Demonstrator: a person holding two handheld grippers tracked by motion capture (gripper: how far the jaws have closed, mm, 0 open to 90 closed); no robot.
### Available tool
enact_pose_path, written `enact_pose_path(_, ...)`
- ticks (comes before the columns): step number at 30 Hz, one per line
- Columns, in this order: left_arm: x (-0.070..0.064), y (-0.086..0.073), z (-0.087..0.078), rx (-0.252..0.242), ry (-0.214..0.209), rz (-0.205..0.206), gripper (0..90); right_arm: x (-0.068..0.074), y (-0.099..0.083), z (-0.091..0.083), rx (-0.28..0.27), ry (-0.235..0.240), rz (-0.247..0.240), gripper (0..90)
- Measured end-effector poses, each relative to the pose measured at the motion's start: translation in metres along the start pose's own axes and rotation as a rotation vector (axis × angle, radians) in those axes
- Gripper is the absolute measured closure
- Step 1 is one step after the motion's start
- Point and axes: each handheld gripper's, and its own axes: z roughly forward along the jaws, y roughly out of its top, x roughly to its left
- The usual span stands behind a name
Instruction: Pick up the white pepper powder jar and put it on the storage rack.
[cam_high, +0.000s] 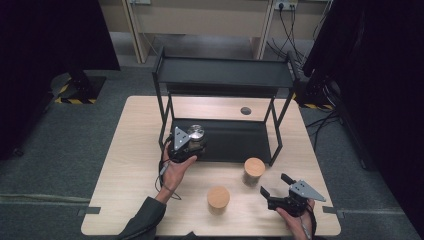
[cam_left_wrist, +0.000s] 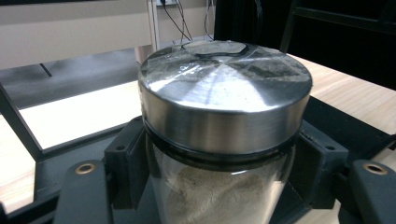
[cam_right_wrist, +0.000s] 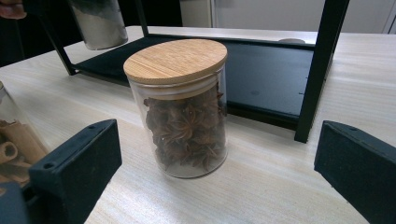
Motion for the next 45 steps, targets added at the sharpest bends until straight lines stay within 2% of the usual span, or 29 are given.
enact_pose_path(3,0.002,0.001,0.006,0.005,0.018,-0.003,30.9,0.0,0.0,0.0,0.0,0.001,-0.001,0.9)
enact_pose_path(24,0.006,0.001,0.029,0.0,0.053,-0.017,30.9,0.0,0.0,0.0,0.0,0.001,0.002,0.9)
enact_pose_path(45,0.008,-0.003,0.05,0.002,0.108,-0.027,30.9,-0.001,0.0,0.0,0.0,0.003,0.0,0.9)
